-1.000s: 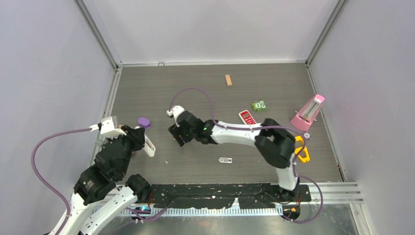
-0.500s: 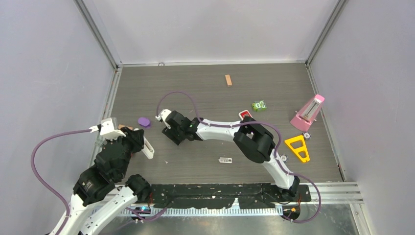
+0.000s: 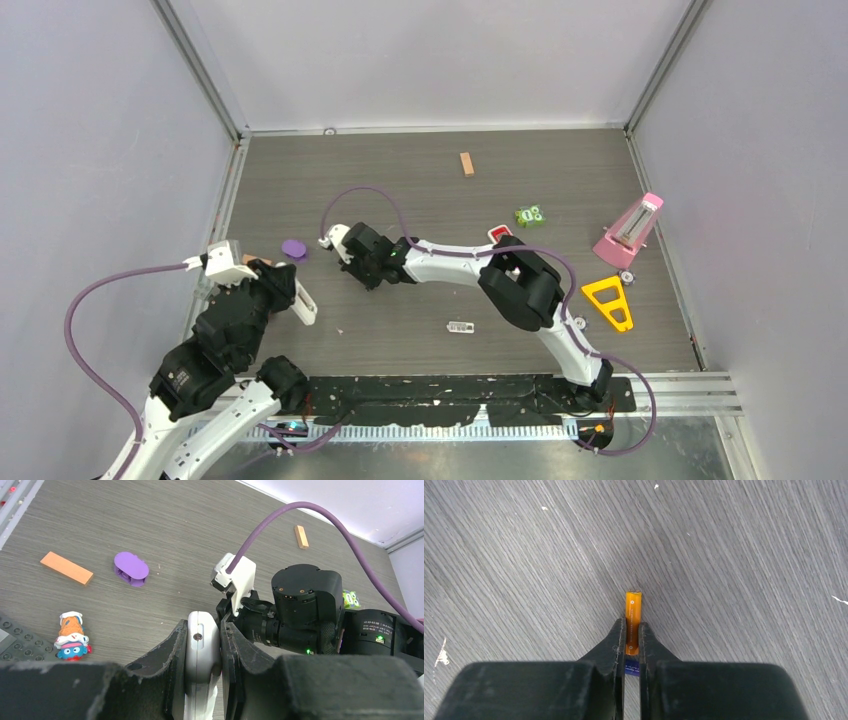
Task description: Load the batteries into the remote control
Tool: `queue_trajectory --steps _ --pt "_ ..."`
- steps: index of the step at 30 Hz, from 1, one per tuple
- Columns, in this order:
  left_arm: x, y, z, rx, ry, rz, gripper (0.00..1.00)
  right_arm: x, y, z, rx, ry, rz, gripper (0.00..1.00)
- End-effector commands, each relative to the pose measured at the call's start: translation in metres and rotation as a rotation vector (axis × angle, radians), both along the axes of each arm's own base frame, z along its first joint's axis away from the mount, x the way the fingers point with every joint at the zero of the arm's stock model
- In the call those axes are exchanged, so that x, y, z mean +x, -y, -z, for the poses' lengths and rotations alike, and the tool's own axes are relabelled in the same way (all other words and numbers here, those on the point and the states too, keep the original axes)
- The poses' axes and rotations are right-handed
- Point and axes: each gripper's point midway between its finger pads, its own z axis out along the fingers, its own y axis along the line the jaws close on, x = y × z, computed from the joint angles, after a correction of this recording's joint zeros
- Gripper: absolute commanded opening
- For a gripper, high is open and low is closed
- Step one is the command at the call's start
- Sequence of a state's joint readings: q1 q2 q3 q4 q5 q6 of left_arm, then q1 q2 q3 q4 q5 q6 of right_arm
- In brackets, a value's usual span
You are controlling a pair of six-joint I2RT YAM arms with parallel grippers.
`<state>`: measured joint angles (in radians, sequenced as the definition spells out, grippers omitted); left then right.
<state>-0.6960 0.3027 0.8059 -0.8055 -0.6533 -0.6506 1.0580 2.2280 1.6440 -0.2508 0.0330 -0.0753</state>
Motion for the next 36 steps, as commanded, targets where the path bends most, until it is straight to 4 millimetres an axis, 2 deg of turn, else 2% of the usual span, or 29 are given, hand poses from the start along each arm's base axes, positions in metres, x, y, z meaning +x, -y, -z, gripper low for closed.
queue_trajectory --steps 1,4,10,11,12,13,14,15,16,17,18,22,25,26,30,33,36 --pt "0.004 0.005 -0.008 -0.037 0.022 0.004 0.0 0.0 0.014 0.005 -0.029 0.003 0.011 0.07" --pt "0.005 0.011 -0.007 -0.036 0.015 0.028 0.0 0.008 0.014 -0.008 0.02 0.013 0.049 0.05" --pt "0.008 0.032 -0.005 -0.044 0.008 0.118 0.0 0.03 0.019 -0.063 0.159 0.002 0.135 0.05" --pt "0.009 0.036 -0.004 -0.049 0.006 0.134 0.0 0.034 0.024 -0.079 0.193 0.001 0.161 0.05" --pt "0.009 0.041 -0.005 -0.055 0.009 0.157 0.0 0.032 0.03 -0.079 0.188 -0.009 0.171 0.05" --pt "0.011 0.048 -0.003 -0.057 0.006 0.186 0.0 0.033 0.037 -0.094 0.213 -0.004 0.188 0.05" --pt "0.012 0.056 -0.002 -0.063 0.008 0.219 0.0 0.028 0.047 -0.088 0.192 -0.016 0.201 0.05" --pt "0.012 0.065 -0.001 -0.066 0.006 0.262 0.0 0.027 0.055 -0.102 0.209 -0.009 0.216 0.05" --pt "0.013 0.076 0.001 -0.069 0.003 0.306 0.0 0.021 0.07 -0.091 0.171 -0.018 0.232 0.05" --pt "0.013 0.088 0.003 -0.07 -0.001 0.363 0.0 0.019 0.078 -0.104 0.18 0.0 0.238 0.05" --pt "0.013 0.101 0.005 -0.066 -0.006 0.426 0.0 0.012 0.095 -0.101 0.151 0.003 0.249 0.05" --pt "0.001 0.156 0.013 -0.067 -0.022 0.731 0.0 -0.017 0.139 -0.085 0.044 0.02 0.165 0.05" --pt "-0.006 0.182 0.012 -0.091 0.011 0.886 0.0 -0.026 0.169 -0.07 -0.062 0.048 0.094 0.05" --pt "-0.008 0.19 0.005 -0.107 0.055 0.939 0.0 -0.029 0.177 -0.064 -0.088 0.047 0.08 0.05" --pt "-0.024 0.207 -0.009 -0.126 0.164 1.107 0.0 -0.028 0.198 -0.046 -0.181 0.062 0.03 0.05" --pt "-0.034 0.211 -0.016 -0.122 0.234 1.185 0.0 -0.024 0.214 -0.032 -0.225 0.042 0.033 0.06" --pt "-0.04 0.211 -0.017 -0.117 0.259 1.221 0.0 -0.022 0.221 -0.026 -0.249 0.032 0.009 0.06"
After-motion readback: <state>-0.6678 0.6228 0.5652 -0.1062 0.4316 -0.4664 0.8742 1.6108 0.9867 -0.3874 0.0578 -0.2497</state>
